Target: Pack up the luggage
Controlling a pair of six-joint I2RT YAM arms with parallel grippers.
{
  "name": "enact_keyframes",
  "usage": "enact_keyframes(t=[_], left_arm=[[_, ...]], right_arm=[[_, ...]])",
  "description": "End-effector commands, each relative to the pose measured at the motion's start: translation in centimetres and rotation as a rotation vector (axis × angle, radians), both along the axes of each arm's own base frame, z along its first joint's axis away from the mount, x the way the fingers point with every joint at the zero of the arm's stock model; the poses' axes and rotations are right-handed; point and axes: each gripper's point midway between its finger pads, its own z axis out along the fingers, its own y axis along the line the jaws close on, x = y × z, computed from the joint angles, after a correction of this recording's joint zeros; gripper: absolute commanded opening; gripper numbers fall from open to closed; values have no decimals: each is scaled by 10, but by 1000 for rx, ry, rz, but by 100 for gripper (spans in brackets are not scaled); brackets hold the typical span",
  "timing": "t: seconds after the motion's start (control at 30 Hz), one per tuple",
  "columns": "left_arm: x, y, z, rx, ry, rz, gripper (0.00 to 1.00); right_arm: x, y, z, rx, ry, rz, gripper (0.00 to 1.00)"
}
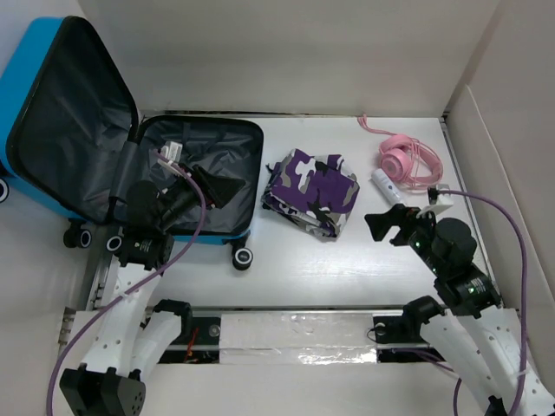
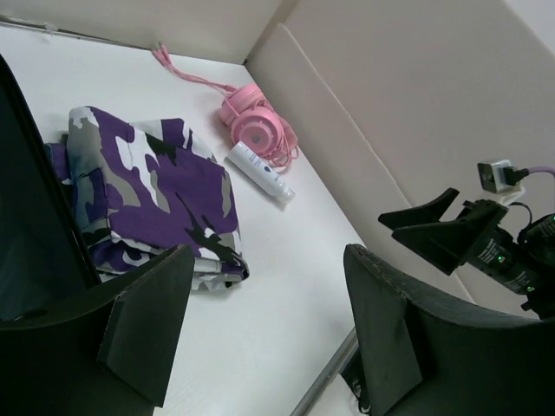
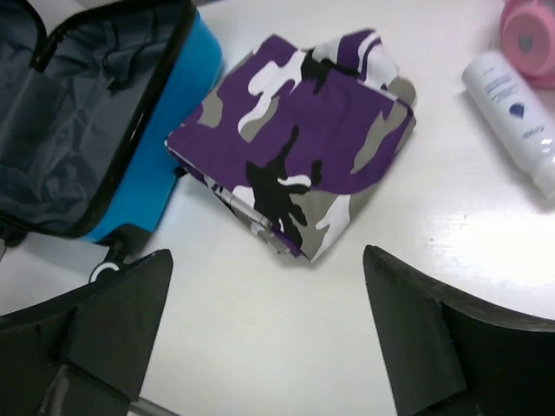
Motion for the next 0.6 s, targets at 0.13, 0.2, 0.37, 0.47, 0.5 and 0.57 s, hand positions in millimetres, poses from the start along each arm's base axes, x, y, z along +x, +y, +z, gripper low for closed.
enact_keyframes(t=[0.13,0.2,0.37,0.47,0.5,0.57], left_arm=[[-12,-6,21,25,-98,-52,55],[-14,-10,22,35,-104,-57,45],[-15,-10,23,54,-122,-45,5],[-14,-13,23,88,-118,-36,0],[-13,-12,24,94,-119,-27,0],[-13,-11,20,107,-111,-11,0]], right_arm=[[-2,15,-5,79,27,54,18],[1,11,-9,83,48,13,0],[10,14,-45,73,181,-10,24],[17,19,-72,75,258,-20,75],[19,21,-80,78,281,-25,82],[27,27,-98,107,328,-29,95]])
